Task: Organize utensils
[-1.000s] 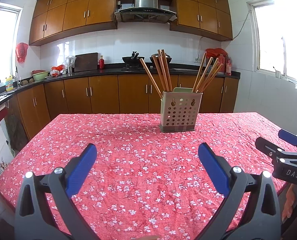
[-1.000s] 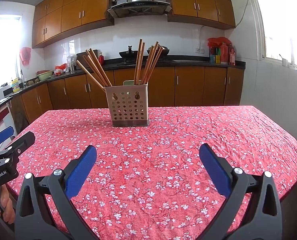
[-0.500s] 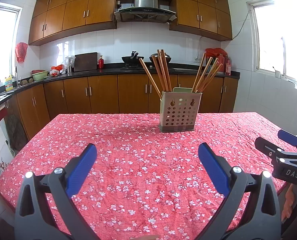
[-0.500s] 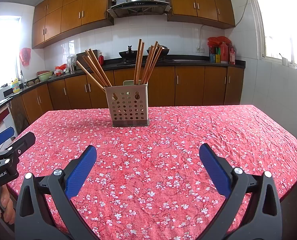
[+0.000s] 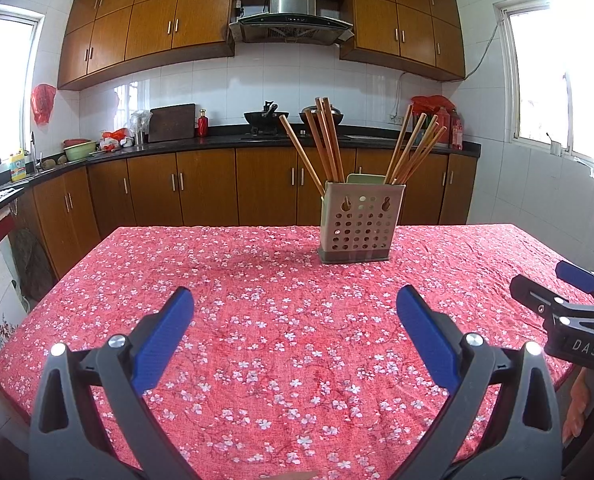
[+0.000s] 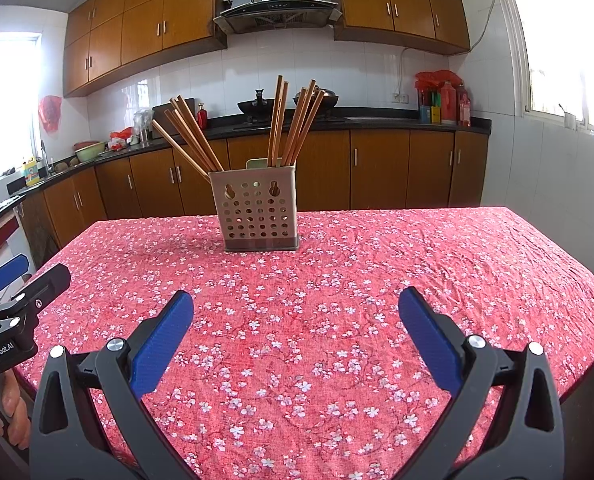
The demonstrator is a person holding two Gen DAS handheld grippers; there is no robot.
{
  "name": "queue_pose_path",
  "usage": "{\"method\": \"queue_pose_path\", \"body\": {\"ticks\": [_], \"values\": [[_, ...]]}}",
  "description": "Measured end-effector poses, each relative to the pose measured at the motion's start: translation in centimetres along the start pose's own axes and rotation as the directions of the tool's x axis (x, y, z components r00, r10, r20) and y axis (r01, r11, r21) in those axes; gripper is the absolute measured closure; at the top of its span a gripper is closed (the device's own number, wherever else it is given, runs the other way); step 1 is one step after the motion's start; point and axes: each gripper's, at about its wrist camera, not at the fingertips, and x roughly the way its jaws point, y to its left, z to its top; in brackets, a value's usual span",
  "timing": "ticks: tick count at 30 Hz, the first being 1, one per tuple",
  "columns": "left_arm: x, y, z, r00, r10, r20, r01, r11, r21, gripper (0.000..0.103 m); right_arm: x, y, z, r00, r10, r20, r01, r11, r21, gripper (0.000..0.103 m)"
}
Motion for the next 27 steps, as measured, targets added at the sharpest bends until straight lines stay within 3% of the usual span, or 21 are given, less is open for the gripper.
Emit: {"method": "queue_pose_path", "body": {"ticks": [27], "values": [[0.19,0.33,-0.29,1.000,0.000,-0.009,-0.001,1.000,-0.007,0.004,0.19,0.36,-0.17,1.000,0.002,-0.007,-0.002,1.000,0.009,0.002]]}}
